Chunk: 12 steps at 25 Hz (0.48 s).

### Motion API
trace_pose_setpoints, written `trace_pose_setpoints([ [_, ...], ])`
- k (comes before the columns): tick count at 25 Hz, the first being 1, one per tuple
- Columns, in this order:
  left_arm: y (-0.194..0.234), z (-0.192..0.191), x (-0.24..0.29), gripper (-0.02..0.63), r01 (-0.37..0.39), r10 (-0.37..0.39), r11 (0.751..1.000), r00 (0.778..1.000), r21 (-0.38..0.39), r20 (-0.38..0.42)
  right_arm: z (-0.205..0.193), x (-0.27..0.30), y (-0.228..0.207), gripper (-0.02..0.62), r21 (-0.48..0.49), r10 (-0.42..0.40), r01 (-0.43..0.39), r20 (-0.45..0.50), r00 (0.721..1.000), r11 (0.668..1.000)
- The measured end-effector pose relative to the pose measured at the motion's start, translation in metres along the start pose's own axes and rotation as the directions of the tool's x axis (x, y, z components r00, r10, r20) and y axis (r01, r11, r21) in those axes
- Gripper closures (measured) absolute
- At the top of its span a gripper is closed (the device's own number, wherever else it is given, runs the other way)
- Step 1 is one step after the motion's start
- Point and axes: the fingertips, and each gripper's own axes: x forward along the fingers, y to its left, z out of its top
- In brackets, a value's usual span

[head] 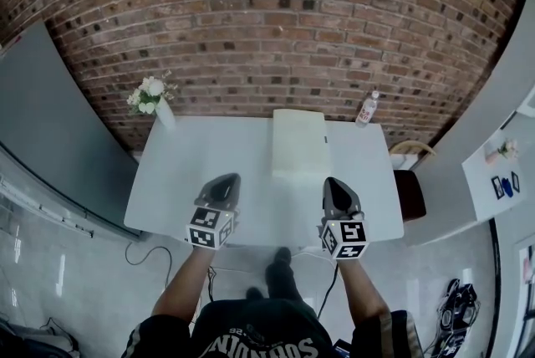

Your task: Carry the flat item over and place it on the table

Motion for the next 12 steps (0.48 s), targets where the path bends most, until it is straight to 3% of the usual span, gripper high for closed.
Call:
trace_pose_setpoints([
  [12, 0.0026, -0.0061, -0.0018, 0.597, 0.004, -0.004, 1.000, 1.000, -0.009, -0.006, 0.0003, -0.0005, 0.0018, 0.597, 0.000, -0.009, 0.009, -0.005, 1.000, 1.000],
])
